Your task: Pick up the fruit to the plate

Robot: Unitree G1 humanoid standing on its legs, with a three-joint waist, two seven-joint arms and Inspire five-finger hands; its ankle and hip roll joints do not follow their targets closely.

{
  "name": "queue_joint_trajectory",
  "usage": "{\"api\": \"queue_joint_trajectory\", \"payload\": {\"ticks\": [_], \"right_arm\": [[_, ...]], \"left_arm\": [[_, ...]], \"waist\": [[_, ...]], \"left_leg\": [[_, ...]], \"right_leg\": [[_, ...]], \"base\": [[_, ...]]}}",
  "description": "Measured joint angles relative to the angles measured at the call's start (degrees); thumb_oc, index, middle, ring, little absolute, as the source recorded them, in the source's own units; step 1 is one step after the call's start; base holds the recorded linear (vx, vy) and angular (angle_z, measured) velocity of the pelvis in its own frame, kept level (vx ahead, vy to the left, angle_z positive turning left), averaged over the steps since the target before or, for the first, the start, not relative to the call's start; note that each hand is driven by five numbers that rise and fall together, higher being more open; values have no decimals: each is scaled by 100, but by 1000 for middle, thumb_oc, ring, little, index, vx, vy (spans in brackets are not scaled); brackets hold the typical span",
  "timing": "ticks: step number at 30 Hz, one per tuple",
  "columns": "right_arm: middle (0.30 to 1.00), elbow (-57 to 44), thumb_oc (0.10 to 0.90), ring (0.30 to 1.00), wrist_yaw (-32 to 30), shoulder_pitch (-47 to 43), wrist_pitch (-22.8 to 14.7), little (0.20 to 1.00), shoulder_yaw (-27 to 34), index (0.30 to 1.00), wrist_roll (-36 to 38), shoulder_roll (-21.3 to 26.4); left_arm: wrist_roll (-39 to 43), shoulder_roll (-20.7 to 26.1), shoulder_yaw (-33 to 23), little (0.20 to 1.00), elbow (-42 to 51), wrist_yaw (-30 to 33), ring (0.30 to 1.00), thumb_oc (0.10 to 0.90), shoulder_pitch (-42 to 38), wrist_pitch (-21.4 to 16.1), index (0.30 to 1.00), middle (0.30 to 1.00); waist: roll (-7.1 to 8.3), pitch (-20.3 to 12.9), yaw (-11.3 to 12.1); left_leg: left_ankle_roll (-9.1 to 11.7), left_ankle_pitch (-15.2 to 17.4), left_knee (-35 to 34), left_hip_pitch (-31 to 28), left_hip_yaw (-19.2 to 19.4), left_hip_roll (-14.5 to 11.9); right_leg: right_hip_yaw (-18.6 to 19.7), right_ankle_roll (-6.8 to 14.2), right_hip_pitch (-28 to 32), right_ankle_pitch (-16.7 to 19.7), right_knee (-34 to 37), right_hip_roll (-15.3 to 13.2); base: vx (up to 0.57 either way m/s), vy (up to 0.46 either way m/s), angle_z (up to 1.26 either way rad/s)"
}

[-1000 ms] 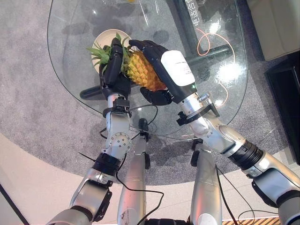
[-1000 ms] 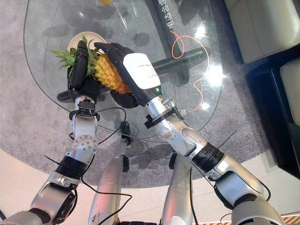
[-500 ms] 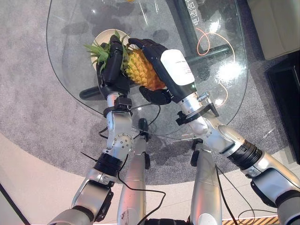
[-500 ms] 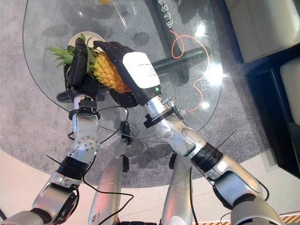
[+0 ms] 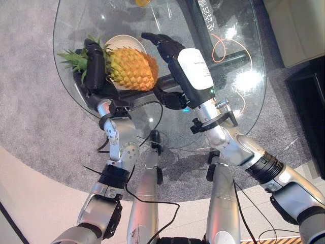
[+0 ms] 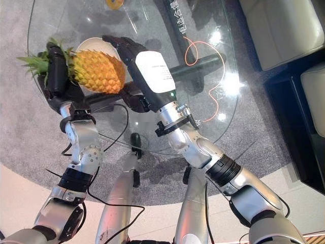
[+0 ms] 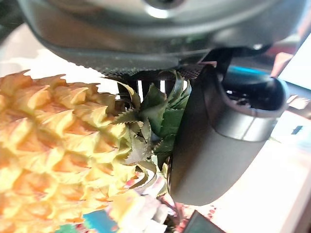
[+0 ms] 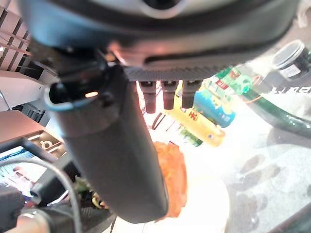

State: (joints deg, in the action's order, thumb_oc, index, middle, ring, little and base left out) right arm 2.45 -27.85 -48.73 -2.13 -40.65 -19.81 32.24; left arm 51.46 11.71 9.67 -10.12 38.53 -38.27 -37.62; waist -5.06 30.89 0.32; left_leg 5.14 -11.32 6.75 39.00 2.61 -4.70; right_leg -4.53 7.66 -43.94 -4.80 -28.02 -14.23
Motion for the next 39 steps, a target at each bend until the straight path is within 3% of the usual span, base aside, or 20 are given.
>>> {"api": "queue_joint_trajectory", "payload": {"ticks": [14, 20, 23, 30, 39], "right_arm": [[900, 410, 800, 900, -373, 14, -26, 900, 50, 900, 9, 9], [900, 910, 800, 900, -940, 173, -28, 900, 470, 900, 265, -5], [900, 1323, 800, 900, -1249, 331, -54, 900, 798, 900, 446, -4], [900, 1863, 800, 900, -1770, 683, -63, 900, 1281, 900, 938, 23], [900, 3182, 800, 900, -1829, 1042, -413, 900, 1523, 900, 2561, 160]], "left_arm": [[-1418, -7, -220, 200, -112, 1386, 300, 100, -215, -70, 300, 300], [-2480, 53, -282, 200, -516, 1946, 300, 100, -474, -74, 300, 300], [-2594, 108, -374, 200, -881, 1973, 300, 100, -649, -74, 300, 300], [-2781, 681, -383, 200, -1797, 2193, 300, 100, -828, -73, 300, 300], [-2807, 1458, -361, 200, -2787, 2347, 300, 100, -1613, -25, 300, 300]], "waist": [[0, 0, -53], [1, 0, -55], [1, 0, -75], [4, 1, -382], [55, 21, -520]], "left_leg": [[-13, -10, -68, -2, 73, -19], [-15, -8, -77, -3, 95, -12], [-21, -11, -86, -2, 119, -12], [-47, -16, -181, 3, 182, -21], [-46, -16, -231, 3, 277, -42]], "right_leg": [[23, 17, 21, 98, 180, 24], [38, 35, 31, 134, 238, 22], [53, 41, 28, 160, 270, 23], [92, 71, 18, 234, 433, 45], [184, 81, -57, 245, 454, 77]], "base": [[-9, 4, -2], [2, 42, -1], [2, 41, -3], [12, 34, -4], [12, 12, -4]]}}
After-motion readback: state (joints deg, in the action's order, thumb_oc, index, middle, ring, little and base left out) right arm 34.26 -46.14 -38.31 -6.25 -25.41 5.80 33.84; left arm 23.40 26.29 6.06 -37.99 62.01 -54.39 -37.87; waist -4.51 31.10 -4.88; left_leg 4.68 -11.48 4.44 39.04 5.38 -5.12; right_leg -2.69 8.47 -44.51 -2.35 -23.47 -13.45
